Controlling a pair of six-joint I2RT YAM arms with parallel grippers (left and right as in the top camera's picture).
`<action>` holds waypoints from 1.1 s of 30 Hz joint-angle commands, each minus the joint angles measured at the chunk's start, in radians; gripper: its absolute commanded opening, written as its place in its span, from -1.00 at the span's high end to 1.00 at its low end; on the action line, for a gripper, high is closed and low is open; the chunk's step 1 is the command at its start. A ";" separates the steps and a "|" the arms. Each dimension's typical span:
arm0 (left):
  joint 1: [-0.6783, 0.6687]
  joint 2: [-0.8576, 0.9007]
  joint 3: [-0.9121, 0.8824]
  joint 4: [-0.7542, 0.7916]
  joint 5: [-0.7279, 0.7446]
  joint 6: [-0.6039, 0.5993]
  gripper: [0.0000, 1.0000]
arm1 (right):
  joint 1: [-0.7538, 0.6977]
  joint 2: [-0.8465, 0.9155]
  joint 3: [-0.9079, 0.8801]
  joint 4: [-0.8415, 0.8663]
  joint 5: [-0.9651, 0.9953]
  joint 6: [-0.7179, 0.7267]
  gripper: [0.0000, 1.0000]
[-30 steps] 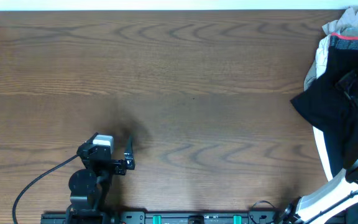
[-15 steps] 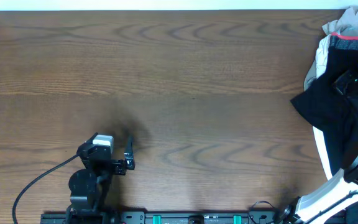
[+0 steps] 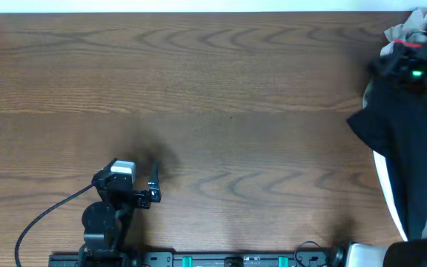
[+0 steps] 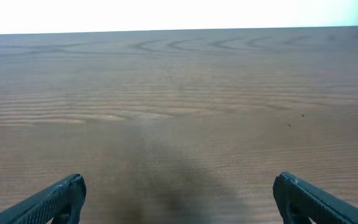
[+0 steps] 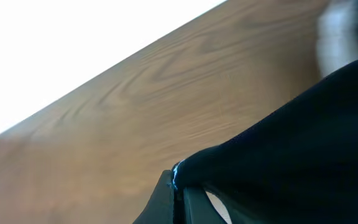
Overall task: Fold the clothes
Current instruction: 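Drag the black t-shirt with the right gripper onto the table center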
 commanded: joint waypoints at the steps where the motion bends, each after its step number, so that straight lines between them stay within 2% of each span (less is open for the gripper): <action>1: -0.003 -0.001 -0.021 -0.006 0.006 -0.013 -0.96 | 0.130 0.018 0.004 -0.012 -0.047 -0.018 0.97; 13: -0.003 -0.001 -0.021 -0.006 0.006 -0.013 -0.96 | 0.673 0.169 0.004 0.044 -0.045 -0.044 0.98; 20: -0.003 -0.001 -0.021 -0.006 0.006 -0.013 -0.96 | 0.939 0.290 0.003 0.103 -0.055 -0.055 0.97; 21: -0.003 -0.001 -0.021 -0.006 0.006 -0.013 -0.96 | 0.969 0.299 0.004 0.109 -0.062 -0.078 0.93; 25: -0.003 -0.001 -0.021 -0.006 0.006 -0.013 -0.96 | 1.078 0.302 0.005 0.119 -0.056 -0.207 0.56; 26: -0.003 -0.001 -0.021 -0.006 0.006 -0.013 -0.96 | 1.093 0.298 0.007 0.118 -0.032 -0.209 0.54; 28: -0.003 -0.001 -0.021 -0.006 0.006 -0.013 -0.96 | 1.098 0.284 0.008 0.113 0.010 -0.209 0.52; 33: -0.003 -0.001 -0.021 -0.002 0.006 -0.013 -0.96 | 1.035 0.211 0.008 0.051 0.176 -0.172 0.30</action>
